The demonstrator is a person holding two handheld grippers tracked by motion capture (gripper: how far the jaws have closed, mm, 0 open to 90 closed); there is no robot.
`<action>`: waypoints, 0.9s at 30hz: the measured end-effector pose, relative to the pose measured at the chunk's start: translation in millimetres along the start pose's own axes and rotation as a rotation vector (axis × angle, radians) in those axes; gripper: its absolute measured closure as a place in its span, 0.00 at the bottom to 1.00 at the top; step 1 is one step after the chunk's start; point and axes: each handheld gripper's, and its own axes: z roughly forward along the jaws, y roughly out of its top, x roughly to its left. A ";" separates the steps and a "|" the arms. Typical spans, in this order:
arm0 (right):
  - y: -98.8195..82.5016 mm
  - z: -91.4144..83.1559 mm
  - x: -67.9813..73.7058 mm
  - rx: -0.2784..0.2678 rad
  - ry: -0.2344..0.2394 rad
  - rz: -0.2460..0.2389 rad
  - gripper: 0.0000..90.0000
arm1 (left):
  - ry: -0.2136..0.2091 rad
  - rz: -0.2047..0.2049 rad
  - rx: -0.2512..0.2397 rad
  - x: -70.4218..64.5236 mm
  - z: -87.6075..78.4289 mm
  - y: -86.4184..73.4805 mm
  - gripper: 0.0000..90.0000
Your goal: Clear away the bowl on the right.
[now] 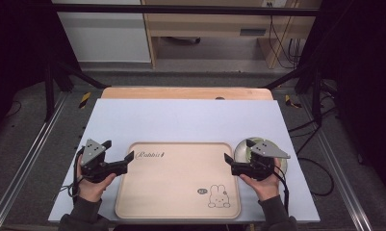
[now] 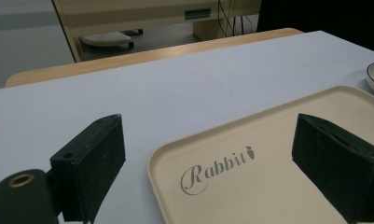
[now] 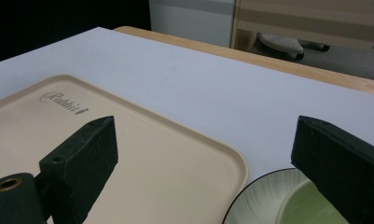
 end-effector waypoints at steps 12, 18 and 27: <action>1.2 -4.7 -2.9 -0.001 -0.016 0.008 0.09 | -0.003 0.001 0.007 0.0 1.2 -1.7 0.10; 2.0 -8.7 -7.4 -0.002 -0.021 0.022 0.09 | -0.004 0.002 0.013 -0.7 2.4 -2.3 0.11; 3.2 -13.1 -12.4 -0.009 -0.040 0.024 0.10 | -0.001 0.002 0.011 -0.2 2.6 -2.6 0.11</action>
